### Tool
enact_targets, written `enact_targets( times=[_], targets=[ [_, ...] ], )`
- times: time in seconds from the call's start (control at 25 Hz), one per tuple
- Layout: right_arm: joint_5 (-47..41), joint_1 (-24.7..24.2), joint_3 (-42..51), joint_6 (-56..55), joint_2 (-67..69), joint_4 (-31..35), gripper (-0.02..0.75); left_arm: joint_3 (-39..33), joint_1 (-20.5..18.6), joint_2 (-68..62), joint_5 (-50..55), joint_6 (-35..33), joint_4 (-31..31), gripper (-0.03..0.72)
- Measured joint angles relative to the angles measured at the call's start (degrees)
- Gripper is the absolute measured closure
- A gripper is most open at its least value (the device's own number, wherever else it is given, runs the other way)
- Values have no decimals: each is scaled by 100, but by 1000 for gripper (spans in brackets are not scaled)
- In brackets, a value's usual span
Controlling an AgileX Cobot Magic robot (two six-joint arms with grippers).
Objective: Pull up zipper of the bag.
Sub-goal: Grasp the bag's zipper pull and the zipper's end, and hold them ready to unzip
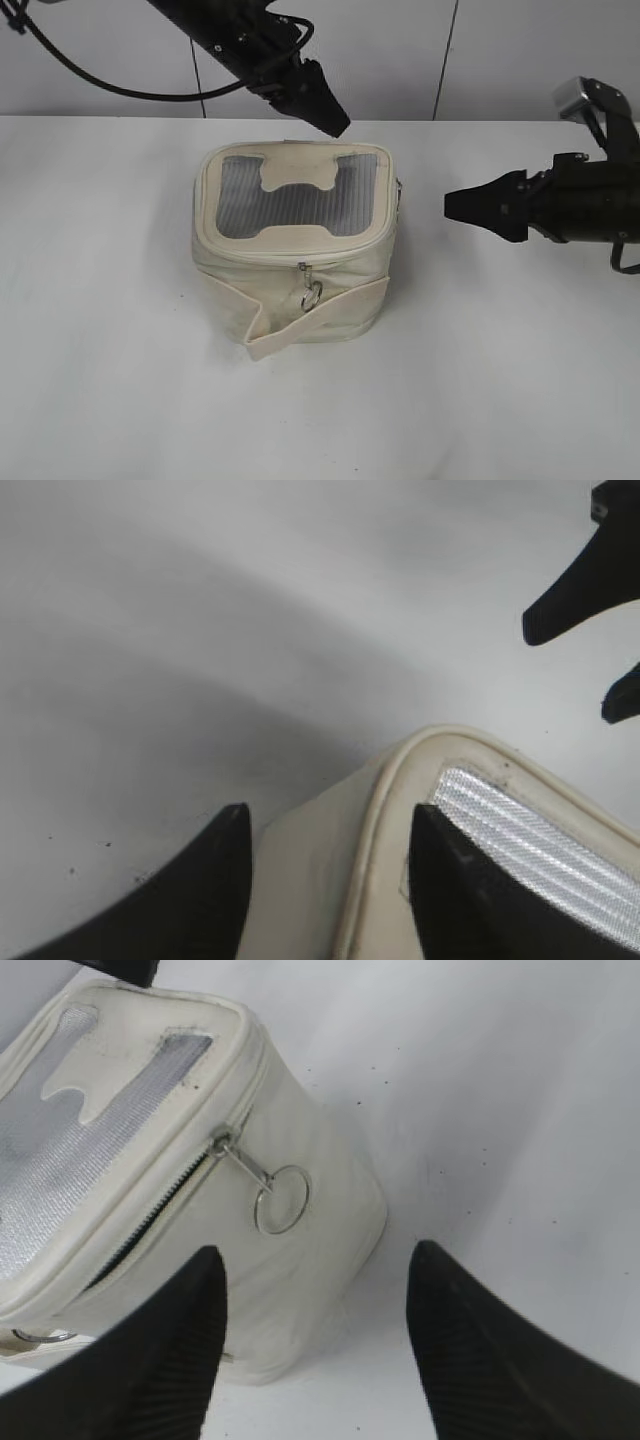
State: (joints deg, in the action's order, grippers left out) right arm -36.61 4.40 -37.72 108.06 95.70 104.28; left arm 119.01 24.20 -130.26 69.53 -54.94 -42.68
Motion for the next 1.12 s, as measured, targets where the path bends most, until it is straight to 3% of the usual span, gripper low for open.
enact_targets(
  times=[0.52, 0.56, 0.68, 0.72, 0.92, 1.12],
  targets=[
    [-46, 22, 0, 4, 253, 20, 279, -520, 122, 115, 12, 60, 345, 309],
    [-49, 22, 0, 9, 253, 23, 279, -520, 122, 109, 17, 48, 354, 347],
    [-49, 40, 0, 121, 253, 23, 278, -520, 130, 109, 35, 21, 501, 577],
    [-63, 40, 0, 228, 253, 23, 278, -520, 133, 104, 47, 16, 530, 624],
    [-198, 81, -107, 755, 297, 23, 279, -520, 140, 104, 53, 16, 530, 641],
    [-71, 560, -532, 812, 661, 27, 279, -520, 140, 104, 53, 16, 525, 641]
  ],
)
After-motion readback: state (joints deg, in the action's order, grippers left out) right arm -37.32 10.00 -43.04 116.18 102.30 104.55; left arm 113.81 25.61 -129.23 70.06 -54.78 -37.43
